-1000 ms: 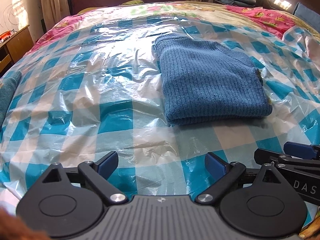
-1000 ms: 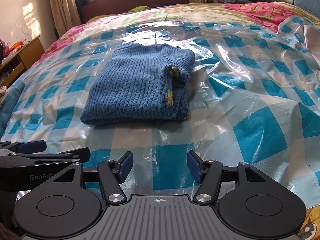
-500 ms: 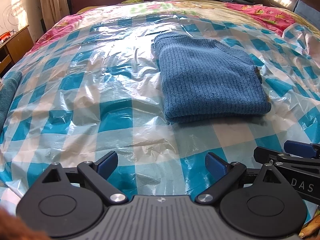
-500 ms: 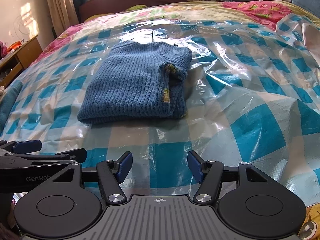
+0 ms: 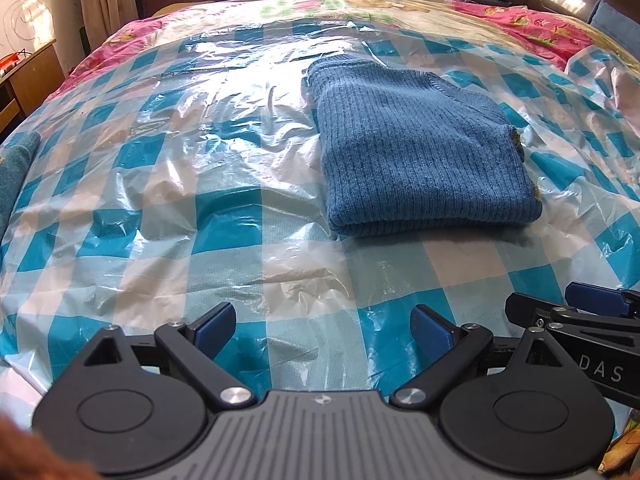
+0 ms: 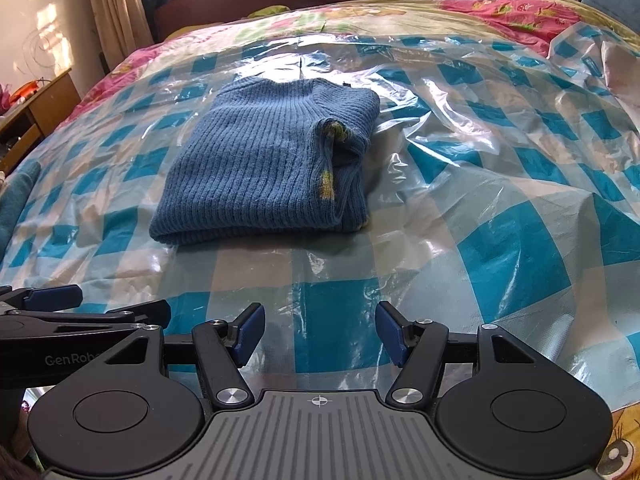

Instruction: Fold small clothes

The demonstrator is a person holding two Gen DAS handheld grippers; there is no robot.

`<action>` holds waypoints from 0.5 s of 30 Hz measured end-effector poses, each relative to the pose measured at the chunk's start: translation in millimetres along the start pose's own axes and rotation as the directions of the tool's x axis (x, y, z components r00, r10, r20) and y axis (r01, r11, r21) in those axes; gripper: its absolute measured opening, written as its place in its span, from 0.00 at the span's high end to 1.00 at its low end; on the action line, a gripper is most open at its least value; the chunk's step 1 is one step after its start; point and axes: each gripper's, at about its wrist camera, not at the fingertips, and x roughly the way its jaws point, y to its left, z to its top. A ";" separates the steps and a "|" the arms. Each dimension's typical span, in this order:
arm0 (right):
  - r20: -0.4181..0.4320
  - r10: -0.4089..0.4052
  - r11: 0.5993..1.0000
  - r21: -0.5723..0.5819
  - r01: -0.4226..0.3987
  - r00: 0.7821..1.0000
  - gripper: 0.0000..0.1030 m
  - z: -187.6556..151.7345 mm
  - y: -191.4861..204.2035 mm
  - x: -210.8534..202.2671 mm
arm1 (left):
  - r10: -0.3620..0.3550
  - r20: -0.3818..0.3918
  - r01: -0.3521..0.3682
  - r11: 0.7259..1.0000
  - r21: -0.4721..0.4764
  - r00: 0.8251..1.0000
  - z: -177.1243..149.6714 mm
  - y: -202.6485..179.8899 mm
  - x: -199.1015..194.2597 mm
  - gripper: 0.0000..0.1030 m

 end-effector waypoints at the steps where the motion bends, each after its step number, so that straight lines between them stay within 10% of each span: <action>1: -0.001 0.001 1.000 0.000 -0.001 1.000 0.40 -0.1 0.0 0.1 | 0.000 0.000 0.000 1.000 -0.001 1.000 -0.1 0.1 -0.1 0.04; 15: -0.010 0.006 1.000 0.006 -0.006 1.000 0.40 0.8 -1.2 1.7 | -0.003 -0.012 0.003 1.000 -0.010 1.000 0.2 1.0 0.9 0.04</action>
